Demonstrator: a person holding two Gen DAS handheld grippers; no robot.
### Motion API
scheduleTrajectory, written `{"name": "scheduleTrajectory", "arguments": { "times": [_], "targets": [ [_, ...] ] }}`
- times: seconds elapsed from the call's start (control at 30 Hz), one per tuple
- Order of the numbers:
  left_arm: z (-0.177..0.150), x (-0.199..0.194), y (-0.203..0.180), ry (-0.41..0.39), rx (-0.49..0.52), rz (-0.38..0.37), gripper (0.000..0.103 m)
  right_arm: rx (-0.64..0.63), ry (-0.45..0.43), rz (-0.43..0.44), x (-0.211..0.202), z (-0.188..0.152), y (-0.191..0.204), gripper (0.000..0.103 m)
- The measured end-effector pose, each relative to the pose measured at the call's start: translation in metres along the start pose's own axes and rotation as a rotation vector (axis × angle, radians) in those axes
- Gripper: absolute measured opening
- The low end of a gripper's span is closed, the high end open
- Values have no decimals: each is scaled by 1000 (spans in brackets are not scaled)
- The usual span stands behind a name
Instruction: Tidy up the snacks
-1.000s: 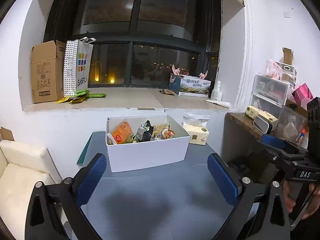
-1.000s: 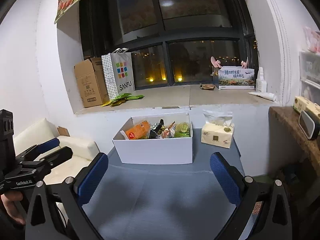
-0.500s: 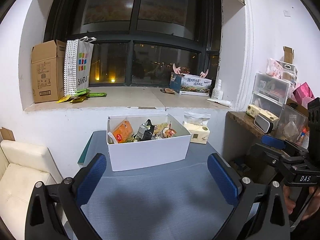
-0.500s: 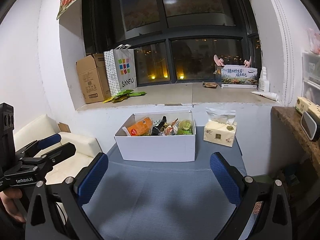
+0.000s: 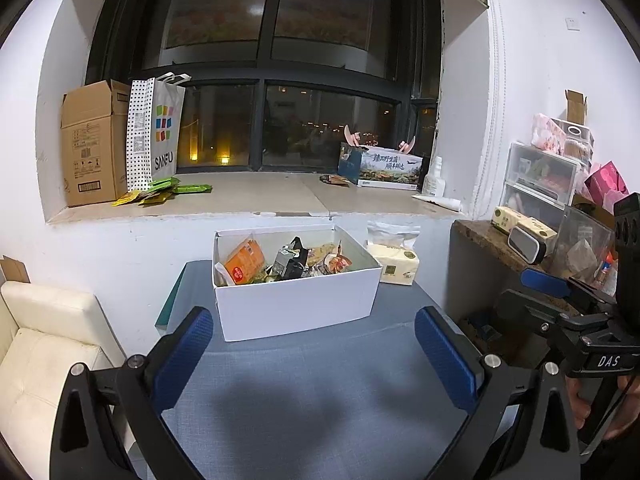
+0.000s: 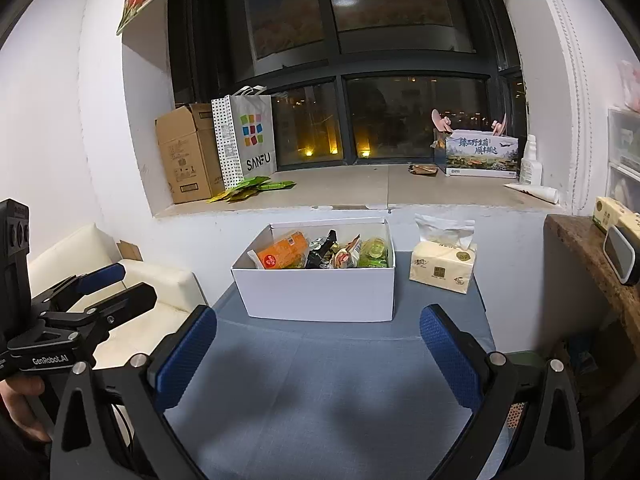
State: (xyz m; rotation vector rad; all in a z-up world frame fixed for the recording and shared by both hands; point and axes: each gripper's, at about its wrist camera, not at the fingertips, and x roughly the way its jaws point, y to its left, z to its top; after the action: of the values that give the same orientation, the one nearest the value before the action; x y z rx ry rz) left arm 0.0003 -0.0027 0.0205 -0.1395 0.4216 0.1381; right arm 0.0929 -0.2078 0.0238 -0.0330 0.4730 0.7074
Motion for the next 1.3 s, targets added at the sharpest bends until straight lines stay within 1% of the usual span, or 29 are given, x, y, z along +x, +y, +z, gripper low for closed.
{"name": "scheduleTrajectory", "arguments": {
  "times": [1.3],
  "targets": [
    [-2, 0, 2, 8, 1, 2, 103, -9, 2, 3, 2, -2, 3, 103]
  ]
}}
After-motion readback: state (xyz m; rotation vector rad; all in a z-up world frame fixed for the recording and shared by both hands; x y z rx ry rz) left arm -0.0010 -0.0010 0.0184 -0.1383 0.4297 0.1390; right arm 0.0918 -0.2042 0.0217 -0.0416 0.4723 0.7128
